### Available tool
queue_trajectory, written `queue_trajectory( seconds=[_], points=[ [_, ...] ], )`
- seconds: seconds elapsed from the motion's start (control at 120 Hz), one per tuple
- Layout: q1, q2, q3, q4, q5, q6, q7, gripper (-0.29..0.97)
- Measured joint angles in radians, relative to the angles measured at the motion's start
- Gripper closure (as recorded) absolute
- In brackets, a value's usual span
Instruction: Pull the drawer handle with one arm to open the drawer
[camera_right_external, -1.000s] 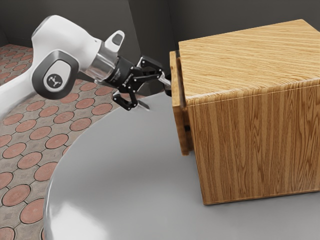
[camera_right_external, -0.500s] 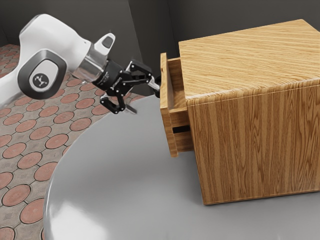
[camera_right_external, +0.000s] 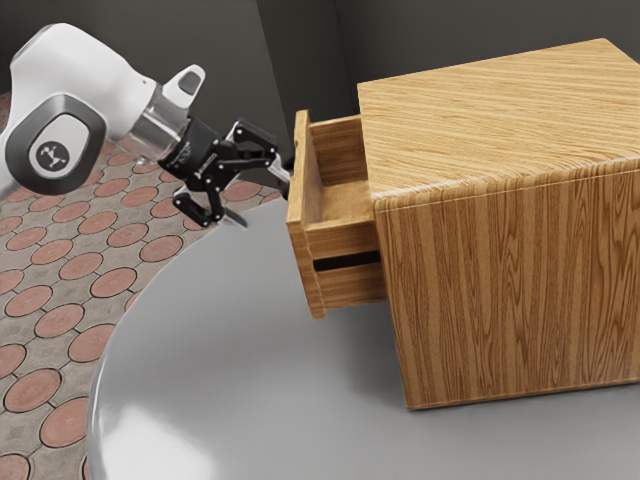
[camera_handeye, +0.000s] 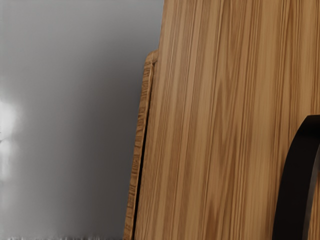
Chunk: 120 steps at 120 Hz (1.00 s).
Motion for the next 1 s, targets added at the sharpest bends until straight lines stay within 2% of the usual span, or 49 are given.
queue_trajectory(
  seconds=[0.883,0.95,1.0],
  points=[
    [0.174,0.000,-0.078,-0.058,-0.021,-0.052,0.002,0.01],
    [0.226,-0.001,-0.094,-0.077,-0.025,-0.058,0.002,0.01],
    [0.310,-0.002,-0.129,-0.103,-0.038,-0.062,0.003,0.01]
  ],
)
